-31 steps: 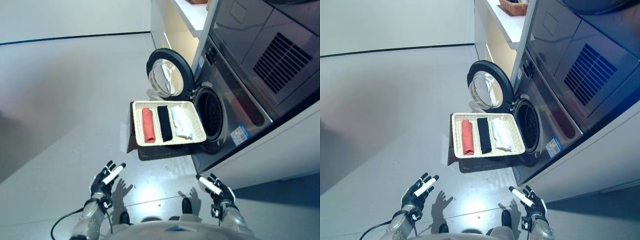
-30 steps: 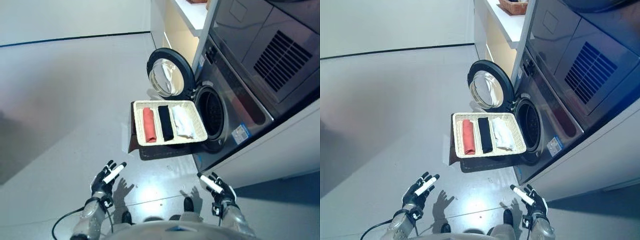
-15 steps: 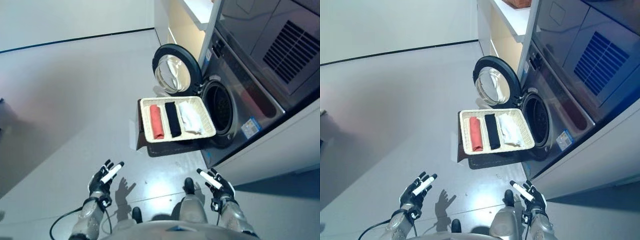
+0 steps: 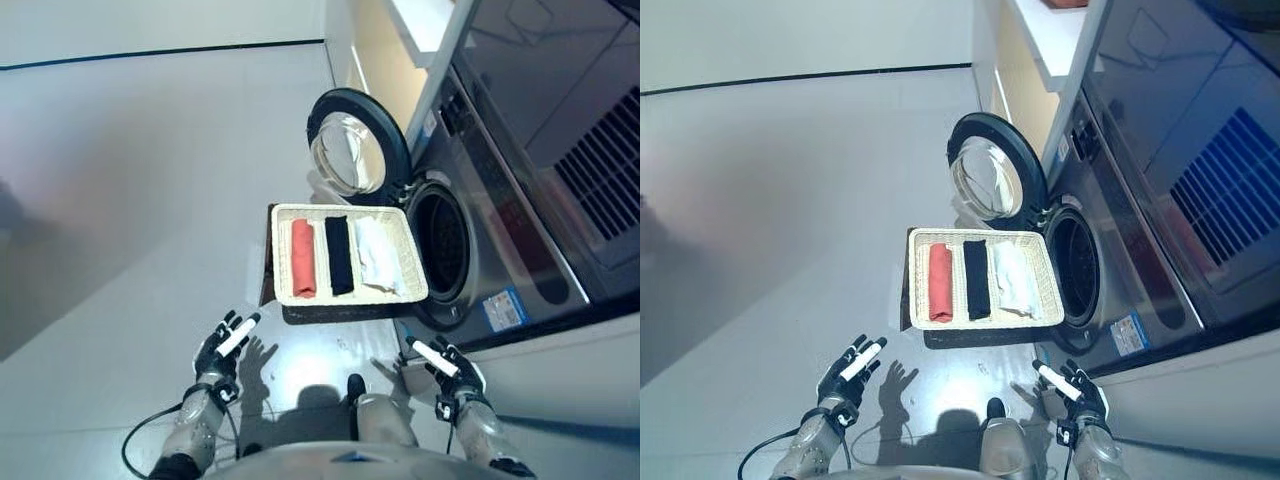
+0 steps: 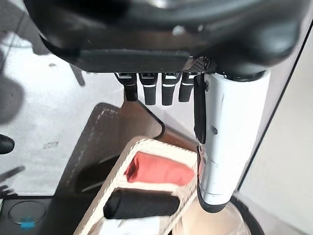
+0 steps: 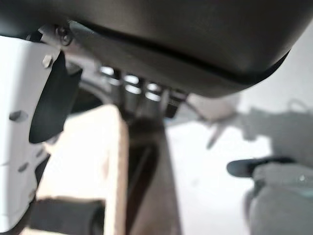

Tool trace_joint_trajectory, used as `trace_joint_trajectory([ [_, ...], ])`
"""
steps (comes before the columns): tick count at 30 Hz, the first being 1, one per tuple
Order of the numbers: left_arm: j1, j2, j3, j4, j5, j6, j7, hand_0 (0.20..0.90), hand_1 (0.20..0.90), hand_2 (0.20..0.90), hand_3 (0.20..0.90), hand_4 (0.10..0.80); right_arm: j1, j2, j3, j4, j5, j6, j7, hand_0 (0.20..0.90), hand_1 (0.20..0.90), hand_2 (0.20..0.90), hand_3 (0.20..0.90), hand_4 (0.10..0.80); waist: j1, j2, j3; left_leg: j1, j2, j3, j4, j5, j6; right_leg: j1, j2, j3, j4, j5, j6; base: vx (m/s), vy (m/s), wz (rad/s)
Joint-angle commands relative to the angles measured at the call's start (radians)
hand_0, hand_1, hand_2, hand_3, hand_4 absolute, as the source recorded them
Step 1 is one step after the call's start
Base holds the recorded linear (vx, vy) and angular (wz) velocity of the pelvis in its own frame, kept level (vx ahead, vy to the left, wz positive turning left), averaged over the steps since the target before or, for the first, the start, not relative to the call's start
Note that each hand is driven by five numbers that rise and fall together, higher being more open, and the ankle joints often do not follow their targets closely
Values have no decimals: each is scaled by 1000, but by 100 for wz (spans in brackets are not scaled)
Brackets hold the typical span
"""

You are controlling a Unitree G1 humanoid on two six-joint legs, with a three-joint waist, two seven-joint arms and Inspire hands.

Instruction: Pick up the clothes and place them into the washing machine

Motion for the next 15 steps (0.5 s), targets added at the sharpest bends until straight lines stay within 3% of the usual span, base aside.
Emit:
trace_joint_trajectory([
  [1, -41, 25, -10, -86, -20, -65, -1, 900, 900, 900, 900, 800, -15, -26, -16, -39, 29, -76, -5, 900, 900, 900, 900, 800, 23, -46, 15, 87, -49, 42, 311, 351, 49, 34, 32, 67, -119, 134, -5, 240, -234, -29],
  [3, -38, 26, -9, -92, -24, -62, 0, 900, 900, 900, 900, 800, -14, -32, -24, -36, 34, -78, -16, 900, 900, 900, 900, 800, 46, -65, 28, 4, -42, 89, 318, 322, 67, 84, 28, 88, -122, 110, -12, 246, -138, -33],
  [5, -39, 27, -15, -89, -25, -63, 3, 900, 900, 900, 900, 800, -13, -32, -27, -27, 39, -81, -24, 900, 900, 900, 900, 800, 74, -84, 41, -105, -45, 131, 256, 250, 88, 134, 22, 111, -134, 85, -9, 257, -52, -5],
  [6, -38, 27, -17, -87, -25, -63, 2, 900, 900, 900, 900, 800, -13, -31, -29, -21, 41, -82, -23, 900, 900, 900, 900, 800, 83, -89, 46, -141, -41, 140, 225, 240, 86, 159, 25, 124, -141, 72, -9, 270, -7, 7],
  [9, -25, 32, -15, -88, -19, -62, 1, 900, 900, 900, 900, 800, -5, -35, -37, -7, 38, -78, -20, 900, 900, 900, 900, 800, 104, -82, 49, -188, -22, 157, 98, 257, 70, 202, 31, 140, -148, 44, -2, 292, 51, -25],
  [10, -6, 35, -12, -92, -13, -60, -2, 900, 900, 900, 900, 800, 4, -38, -40, -4, 28, -79, -21, 900, 900, 900, 900, 800, 124, -66, 48, -226, -23, 145, -32, 303, 57, 249, 44, 159, -160, 20, 0, 345, 61, -40],
  [12, 16, 38, 2, -90, -1, -54, -5, 900, 900, 900, 900, 800, 14, -40, -47, -8, 18, -81, -21, 900, 900, 900, 900, 800, 151, -49, 46, -278, -41, 128, -147, 364, 41, 306, 67, 189, -187, 5, 0, 435, 55, -30],
  [15, 50, 37, 20, -91, 8, -45, -19, 900, 900, 900, 900, 800, 33, -36, -54, -5, 0, -76, -14, 900, 900, 900, 900, 800, 168, -44, 34, -290, -68, 157, -210, 394, 27, 385, 68, 224, -208, -28, 5, 352, 58, -26],
])
